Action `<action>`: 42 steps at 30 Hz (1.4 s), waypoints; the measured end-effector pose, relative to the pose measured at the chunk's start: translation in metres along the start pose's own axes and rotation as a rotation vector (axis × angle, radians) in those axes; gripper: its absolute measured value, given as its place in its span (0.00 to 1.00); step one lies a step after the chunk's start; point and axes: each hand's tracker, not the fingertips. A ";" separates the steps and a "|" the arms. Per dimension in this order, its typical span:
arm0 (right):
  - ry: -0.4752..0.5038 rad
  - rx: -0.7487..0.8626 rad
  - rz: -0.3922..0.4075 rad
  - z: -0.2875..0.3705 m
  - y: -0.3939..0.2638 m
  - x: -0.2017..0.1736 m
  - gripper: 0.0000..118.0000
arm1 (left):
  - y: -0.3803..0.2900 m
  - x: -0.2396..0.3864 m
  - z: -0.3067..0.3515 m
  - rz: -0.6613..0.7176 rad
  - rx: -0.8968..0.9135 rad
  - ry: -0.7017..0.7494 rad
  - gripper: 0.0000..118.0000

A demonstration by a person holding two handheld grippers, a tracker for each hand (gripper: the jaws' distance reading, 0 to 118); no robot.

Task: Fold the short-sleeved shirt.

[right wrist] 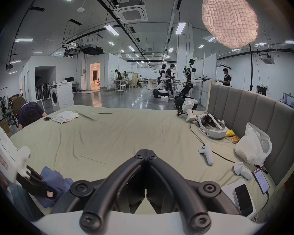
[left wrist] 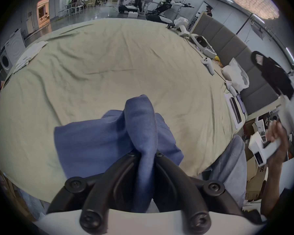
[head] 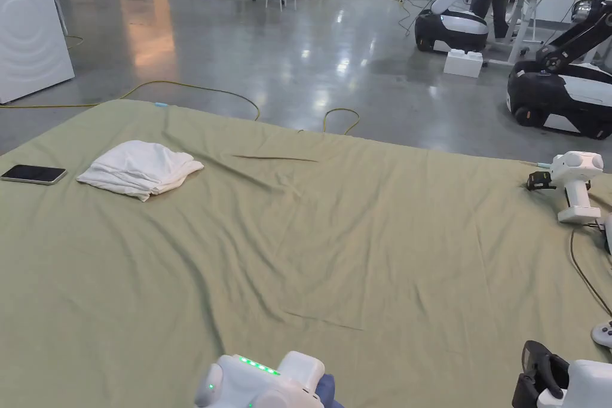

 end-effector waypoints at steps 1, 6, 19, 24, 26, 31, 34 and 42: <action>-0.001 -0.002 -0.001 0.000 0.000 0.000 0.00 | 0.000 0.004 -0.006 0.013 0.002 0.014 0.11; -0.005 -0.014 -0.002 -0.001 -0.004 0.003 0.00 | 0.000 0.012 -0.015 0.034 -0.004 -0.007 0.13; -0.008 -0.025 -0.004 0.004 -0.007 0.006 0.00 | 0.000 -0.016 0.033 0.175 0.111 -0.245 0.37; -0.011 -0.027 -0.004 0.006 -0.009 0.005 0.00 | 0.004 -0.026 -0.014 0.185 0.055 -0.222 0.13; -0.014 -0.028 -0.002 0.007 -0.010 0.005 0.00 | 0.001 -0.025 -0.035 0.213 0.034 -0.263 0.12; -0.029 -0.022 -0.016 0.009 -0.012 0.008 0.00 | -0.013 -0.018 -0.071 0.209 0.020 -0.232 0.10; -0.040 -0.003 -0.025 0.010 -0.012 0.009 0.00 | -0.020 -0.019 -0.070 0.198 0.060 -0.232 0.08; -0.061 0.082 -0.036 0.014 0.000 -0.002 0.00 | -0.017 -0.022 0.008 0.090 0.407 -0.171 0.08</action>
